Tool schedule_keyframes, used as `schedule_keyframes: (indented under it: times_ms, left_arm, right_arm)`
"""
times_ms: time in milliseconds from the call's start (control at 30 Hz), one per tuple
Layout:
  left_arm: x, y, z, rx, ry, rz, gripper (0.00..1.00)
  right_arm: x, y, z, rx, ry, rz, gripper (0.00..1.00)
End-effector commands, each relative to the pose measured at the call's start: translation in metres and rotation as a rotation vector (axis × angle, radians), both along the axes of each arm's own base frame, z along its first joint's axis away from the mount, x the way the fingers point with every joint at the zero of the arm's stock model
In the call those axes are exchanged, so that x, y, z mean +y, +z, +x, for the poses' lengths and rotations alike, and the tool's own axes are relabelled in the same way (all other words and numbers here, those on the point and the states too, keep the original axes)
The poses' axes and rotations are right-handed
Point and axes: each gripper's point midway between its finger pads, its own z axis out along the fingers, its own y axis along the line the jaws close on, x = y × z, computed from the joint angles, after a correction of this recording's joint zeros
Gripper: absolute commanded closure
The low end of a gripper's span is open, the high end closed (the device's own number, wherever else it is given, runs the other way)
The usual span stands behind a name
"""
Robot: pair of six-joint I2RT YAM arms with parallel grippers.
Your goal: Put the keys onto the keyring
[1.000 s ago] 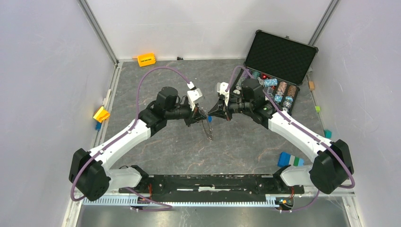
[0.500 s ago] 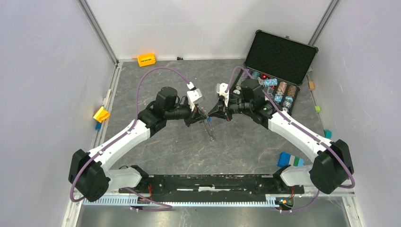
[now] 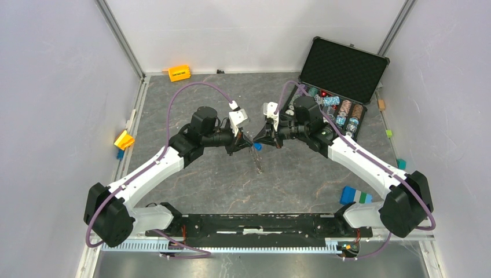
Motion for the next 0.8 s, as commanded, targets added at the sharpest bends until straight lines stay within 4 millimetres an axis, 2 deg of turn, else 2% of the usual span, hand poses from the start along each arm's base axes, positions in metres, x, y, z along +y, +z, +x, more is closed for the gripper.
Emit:
schedule_keyframes:
  times_ms: [0, 767]
  left_arm:
    - [-0.008, 0.02, 0.0, -0.081, -0.051, -0.045, 0.98]
    - [-0.008, 0.024, -0.006, -0.082, -0.076, -0.059, 0.98]
  right_arm:
    - [0.009, 0.021, -0.001, -0.049, 0.032, 0.035, 1.0]
    - [0.005, 0.01, 0.009, -0.079, -0.011, -0.013, 1.0]
